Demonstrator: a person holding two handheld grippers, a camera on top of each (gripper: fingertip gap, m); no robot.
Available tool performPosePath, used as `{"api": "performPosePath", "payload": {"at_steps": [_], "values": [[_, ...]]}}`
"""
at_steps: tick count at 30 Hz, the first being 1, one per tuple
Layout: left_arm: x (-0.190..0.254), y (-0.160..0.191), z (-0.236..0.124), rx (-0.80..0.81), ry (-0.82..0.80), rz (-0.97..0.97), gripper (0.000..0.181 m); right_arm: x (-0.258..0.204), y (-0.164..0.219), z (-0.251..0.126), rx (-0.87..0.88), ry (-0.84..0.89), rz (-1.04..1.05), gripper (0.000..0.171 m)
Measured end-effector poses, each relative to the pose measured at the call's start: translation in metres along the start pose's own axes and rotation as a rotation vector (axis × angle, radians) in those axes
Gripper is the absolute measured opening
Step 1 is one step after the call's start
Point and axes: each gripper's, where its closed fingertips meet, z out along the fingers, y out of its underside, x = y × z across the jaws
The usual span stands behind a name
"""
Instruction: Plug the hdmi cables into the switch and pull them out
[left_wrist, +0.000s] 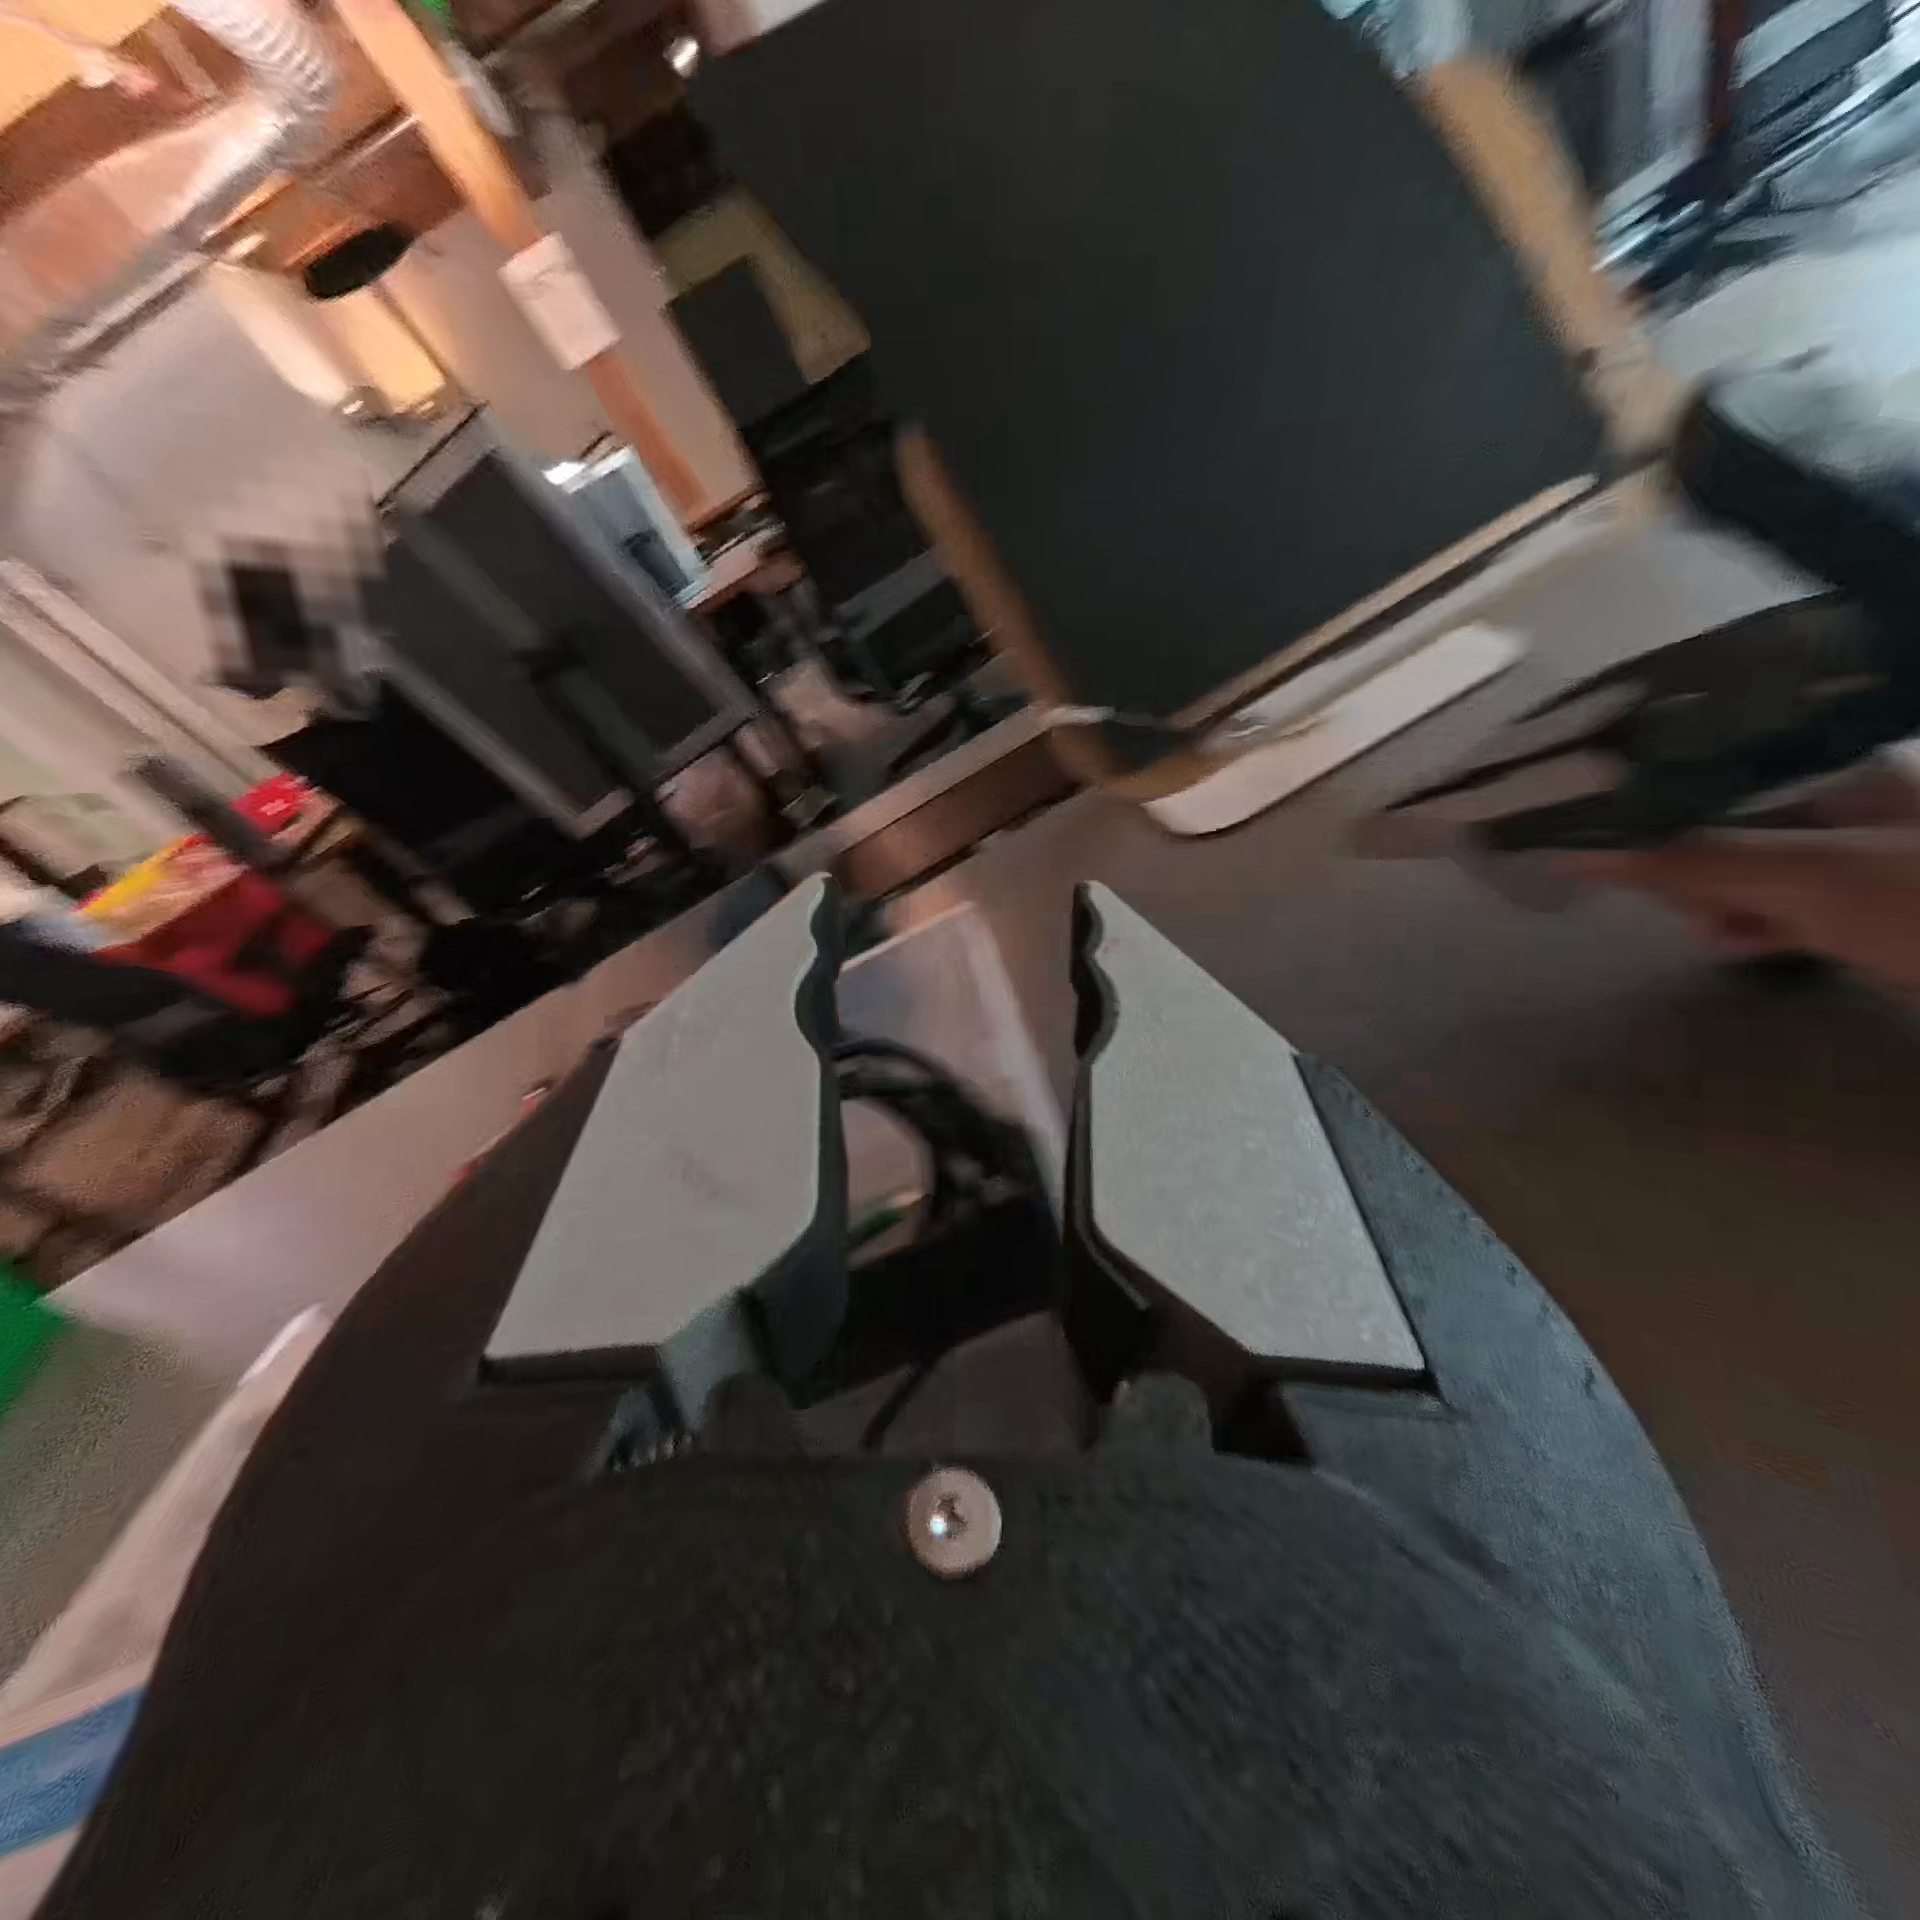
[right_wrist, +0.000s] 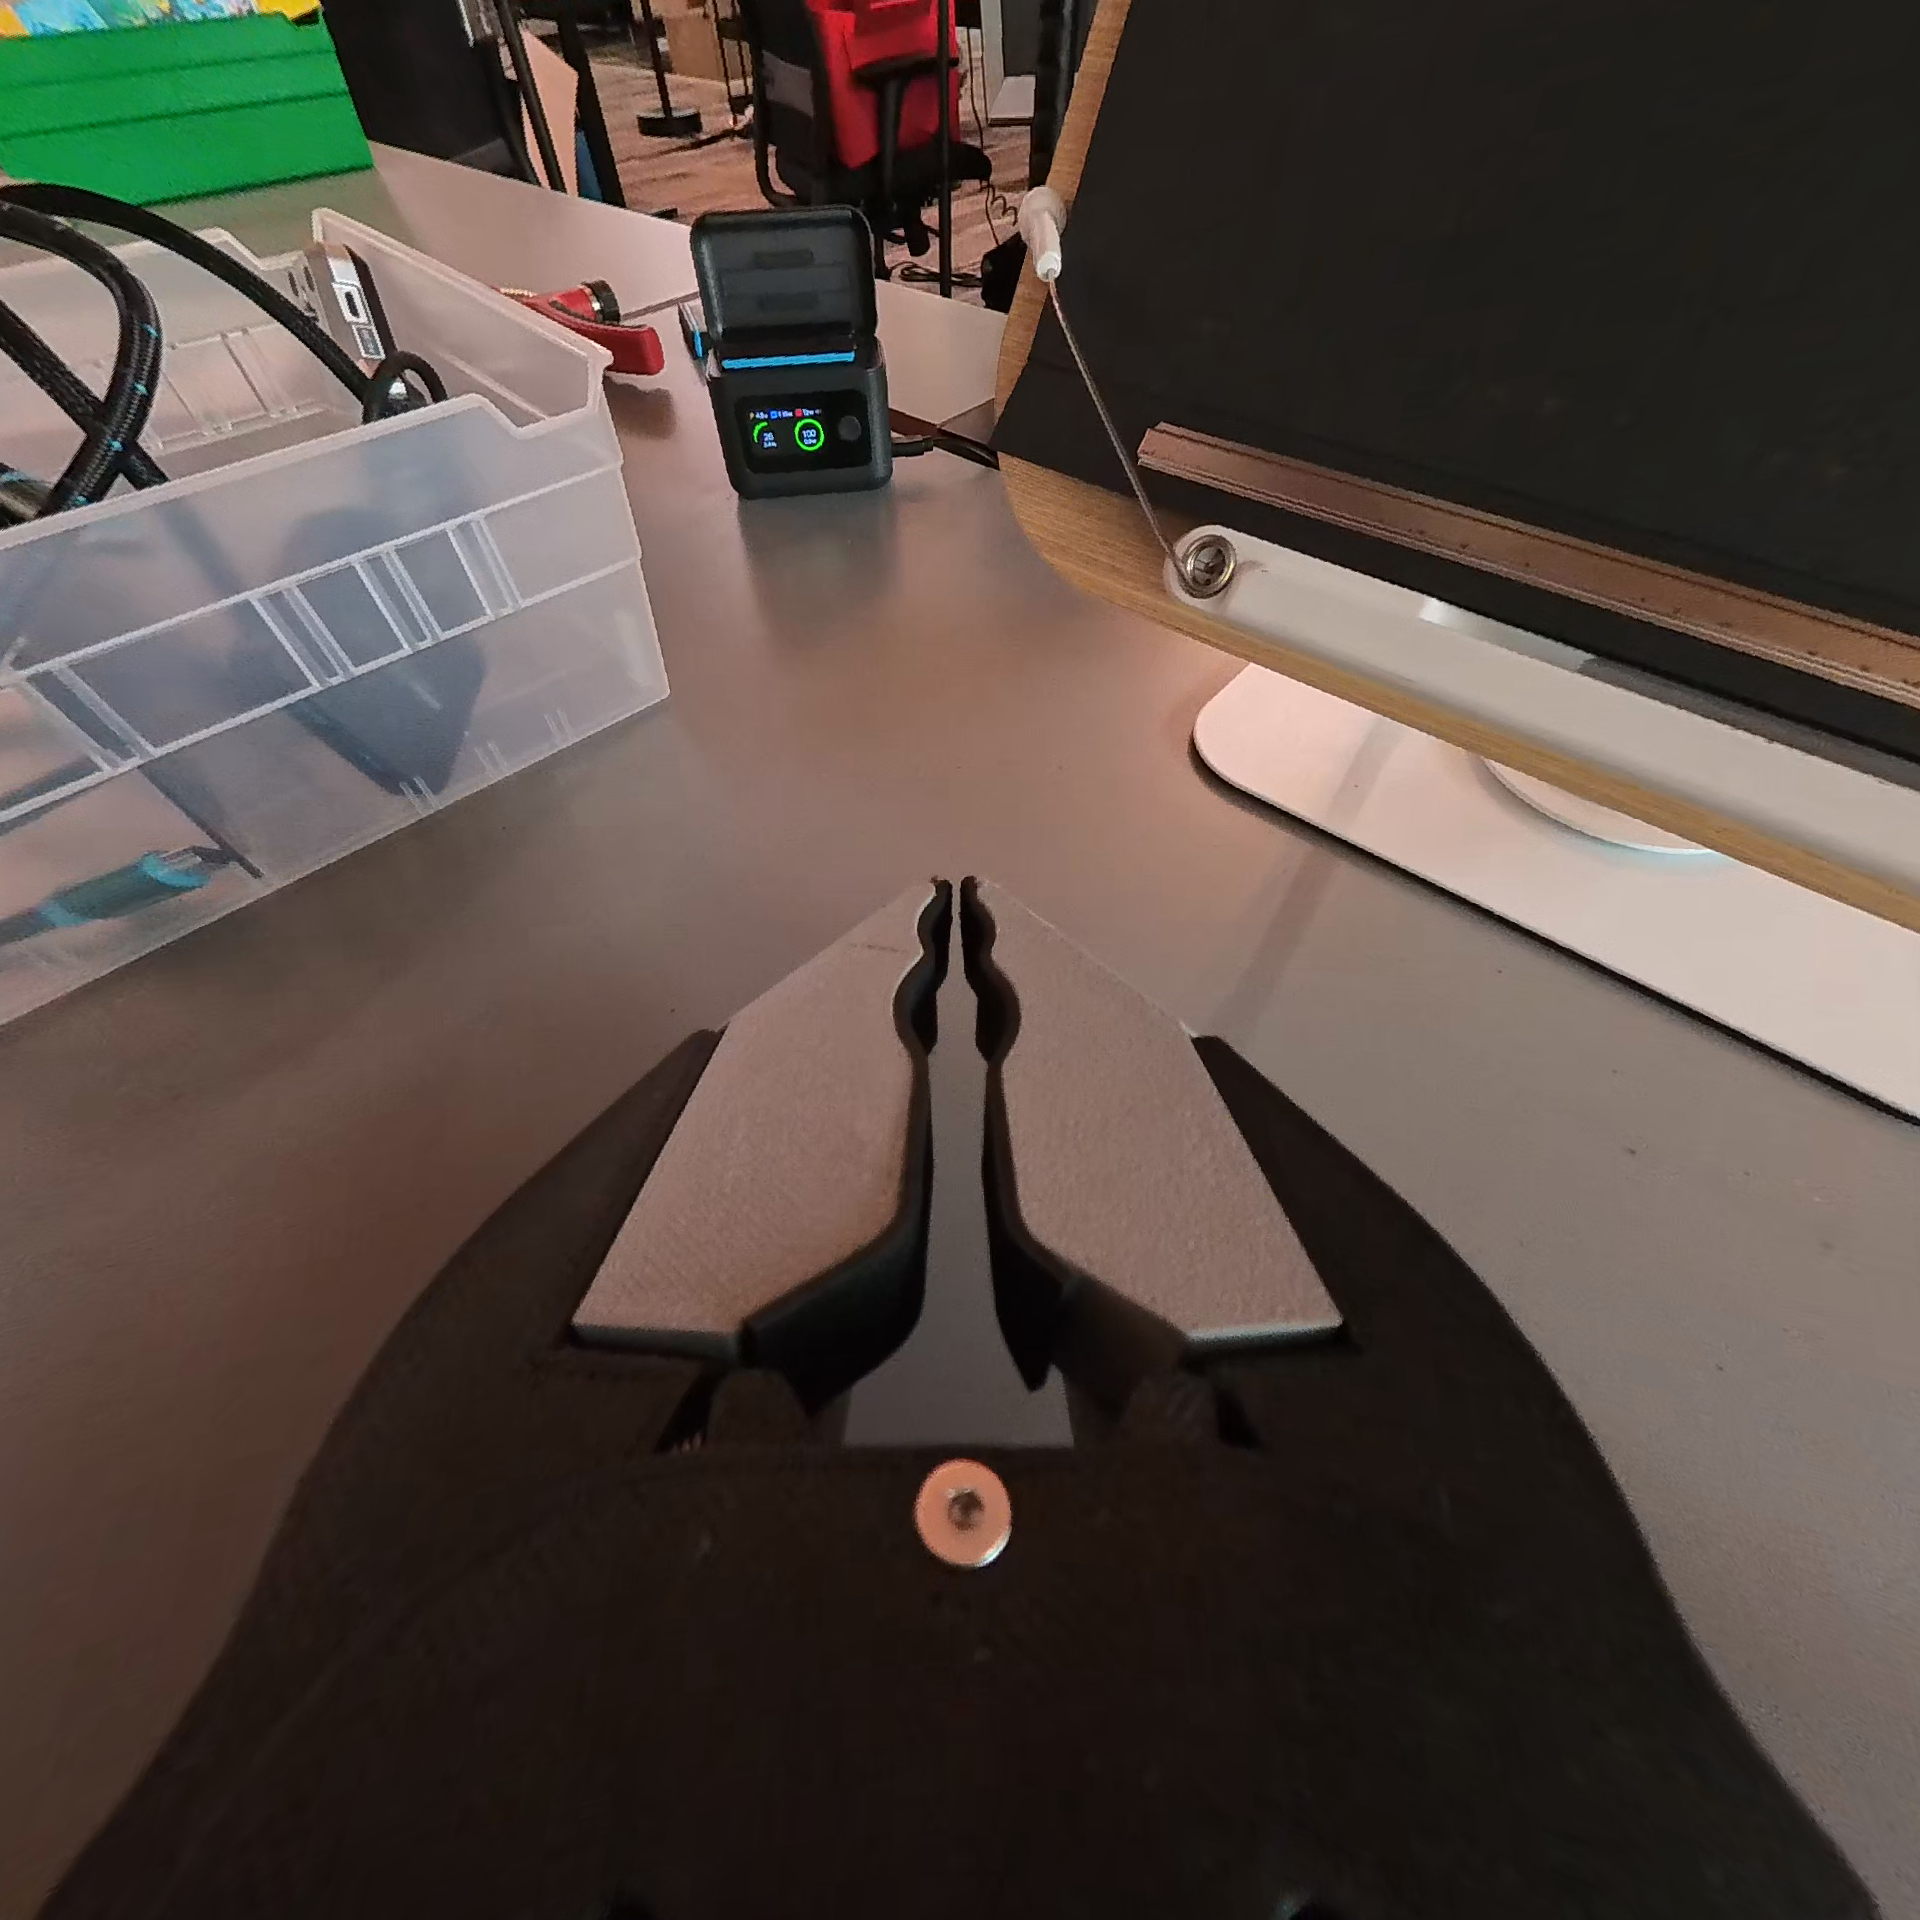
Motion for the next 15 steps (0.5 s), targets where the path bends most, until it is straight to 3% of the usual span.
{"api": "performPosePath", "payload": {"at_steps": [1, 3, 6, 15], "values": [[-0.026, 0.009, 0.007, -0.046, -0.046, 0.016, 0.043, 0.0, 0.0, 0.0, -0.001, -0.001, 0.0, 0.0], [-0.061, 0.042, 0.024, -0.177, -0.058, 0.01, 0.045, 0.0, 0.0, 0.0, -0.003, -0.002, 0.001, 0.0], [-0.085, 0.092, 0.039, -0.363, 0.001, 0.027, 0.027, 0.0, 0.0, 0.0, -0.002, -0.003, 0.0, 0.0], [-0.111, 0.159, 0.037, -0.612, 0.009, 0.098, 0.044, -0.001, 0.001, 0.001, -0.008, -0.008, 0.003, 0.0]]}}
